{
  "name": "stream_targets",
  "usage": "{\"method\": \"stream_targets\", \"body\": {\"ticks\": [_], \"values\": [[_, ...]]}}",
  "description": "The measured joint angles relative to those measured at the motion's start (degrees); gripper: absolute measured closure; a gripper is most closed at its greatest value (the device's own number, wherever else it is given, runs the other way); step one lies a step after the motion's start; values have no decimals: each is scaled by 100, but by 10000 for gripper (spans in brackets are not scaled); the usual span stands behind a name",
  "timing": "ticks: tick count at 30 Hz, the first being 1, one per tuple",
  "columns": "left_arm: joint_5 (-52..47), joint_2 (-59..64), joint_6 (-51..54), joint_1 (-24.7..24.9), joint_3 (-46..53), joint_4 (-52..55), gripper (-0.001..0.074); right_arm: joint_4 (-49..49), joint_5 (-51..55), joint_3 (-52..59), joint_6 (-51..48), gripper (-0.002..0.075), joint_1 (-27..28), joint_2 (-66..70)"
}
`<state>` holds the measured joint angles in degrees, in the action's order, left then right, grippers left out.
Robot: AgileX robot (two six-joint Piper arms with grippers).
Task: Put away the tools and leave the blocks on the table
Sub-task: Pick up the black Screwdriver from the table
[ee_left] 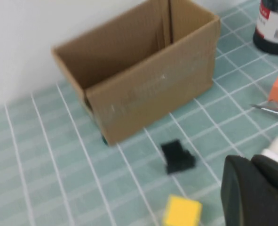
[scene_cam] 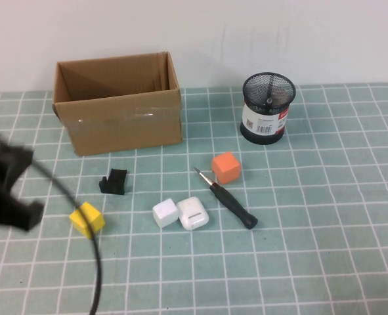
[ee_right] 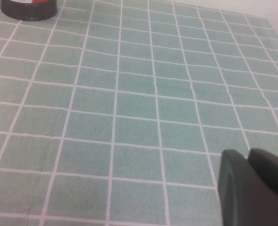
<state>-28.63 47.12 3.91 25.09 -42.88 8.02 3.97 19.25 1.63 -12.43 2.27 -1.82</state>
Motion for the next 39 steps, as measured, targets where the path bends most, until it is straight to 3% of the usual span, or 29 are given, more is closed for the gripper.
{"method": "stream_targets", "body": {"ticks": [8, 17, 23, 30, 34, 39], "values": [[-639, -529, -851, 0, 627, 35, 735, 0, 0, 0, -12, 733, 0, 0], [-452, -529, -1015, 0, 793, 457, 735, 0, 0, 0, -10, 733, 0, 0], [1060, -1133, -831, -132, 1522, 528, 735, 0, 0, 0, -1, 733, 0, 0], [4081, -2537, -241, -1103, 3206, 119, 735, 0, 0, 0, -1, 733, 0, 0], [4308, -3347, -272, -1636, 3709, 82, 735, 0, 0, 0, -9, 733, 0, 0], [3652, -4206, -391, -1885, 4104, 84, 735, 0, 0, 0, -9, 733, 0, 0]]}}
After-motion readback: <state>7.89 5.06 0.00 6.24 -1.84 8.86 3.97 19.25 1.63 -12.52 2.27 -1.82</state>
